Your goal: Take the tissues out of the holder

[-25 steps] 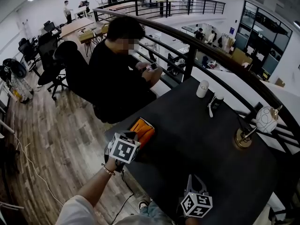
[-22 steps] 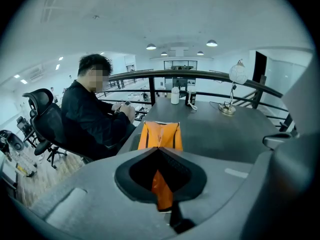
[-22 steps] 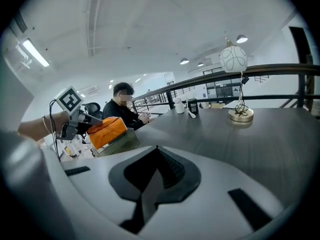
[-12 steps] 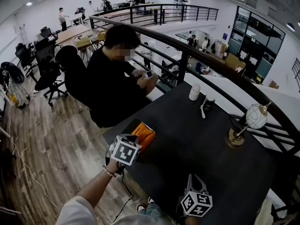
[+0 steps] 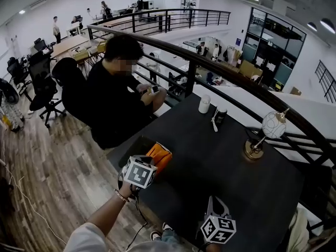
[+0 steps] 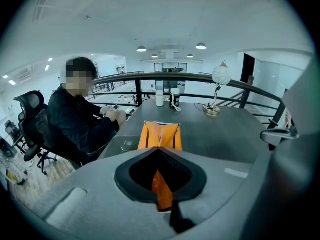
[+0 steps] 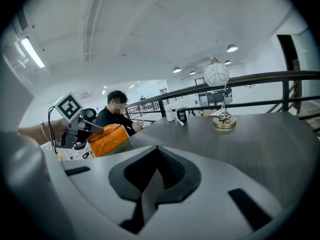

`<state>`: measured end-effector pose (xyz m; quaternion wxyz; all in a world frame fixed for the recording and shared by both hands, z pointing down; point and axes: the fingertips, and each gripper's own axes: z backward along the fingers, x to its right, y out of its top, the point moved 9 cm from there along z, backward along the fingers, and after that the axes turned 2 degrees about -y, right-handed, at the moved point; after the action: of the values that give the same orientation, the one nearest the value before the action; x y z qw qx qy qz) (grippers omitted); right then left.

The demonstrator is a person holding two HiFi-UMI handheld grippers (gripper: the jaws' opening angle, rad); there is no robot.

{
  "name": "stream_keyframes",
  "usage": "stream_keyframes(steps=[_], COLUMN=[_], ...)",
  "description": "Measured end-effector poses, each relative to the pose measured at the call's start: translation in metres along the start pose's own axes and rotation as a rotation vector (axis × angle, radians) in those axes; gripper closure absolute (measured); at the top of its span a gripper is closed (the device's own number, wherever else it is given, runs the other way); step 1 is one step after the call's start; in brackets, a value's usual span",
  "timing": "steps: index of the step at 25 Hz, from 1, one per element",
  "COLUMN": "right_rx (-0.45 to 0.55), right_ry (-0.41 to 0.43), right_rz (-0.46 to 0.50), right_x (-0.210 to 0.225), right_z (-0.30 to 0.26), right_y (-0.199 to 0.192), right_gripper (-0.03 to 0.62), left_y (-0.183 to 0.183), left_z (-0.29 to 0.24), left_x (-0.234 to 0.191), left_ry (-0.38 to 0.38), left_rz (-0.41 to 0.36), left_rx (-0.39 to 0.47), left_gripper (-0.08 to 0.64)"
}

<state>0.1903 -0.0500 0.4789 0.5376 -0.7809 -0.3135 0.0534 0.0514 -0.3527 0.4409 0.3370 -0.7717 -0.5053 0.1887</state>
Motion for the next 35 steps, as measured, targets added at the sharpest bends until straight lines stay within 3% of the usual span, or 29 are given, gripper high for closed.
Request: stream_keyframes(steps=[13,20,31,35], right_rx=[0.024,0.027,0.024,0.023], right_ry=[-0.113,-0.151,-0.180,-0.177], right_rz=[-0.050,-0.070,-0.085,-0.083], right_x=[0.030,0.036,0.039,0.037], right_z=[0.035,0.051,0.064,0.067], right_y=[-0.007,-0.014,-0.024,-0.027], right_gripper=[0.586,0.586,0.586,0.586], left_y=[0.003,-0.015,-0.035,-0.051], left_z=[-0.015,-0.036,-0.041,-0.050], left_x=[0.045,0.063,0.083,0.082], left_ry=[-0.092,-0.151,-0.106,-0.100], left_rz=[-0.048,-0.065,-0.056,-0.012], left_rx=[-0.013,-0.020,-0.076,-0.081], left_gripper=[0.549,0.549,0.551,0.551])
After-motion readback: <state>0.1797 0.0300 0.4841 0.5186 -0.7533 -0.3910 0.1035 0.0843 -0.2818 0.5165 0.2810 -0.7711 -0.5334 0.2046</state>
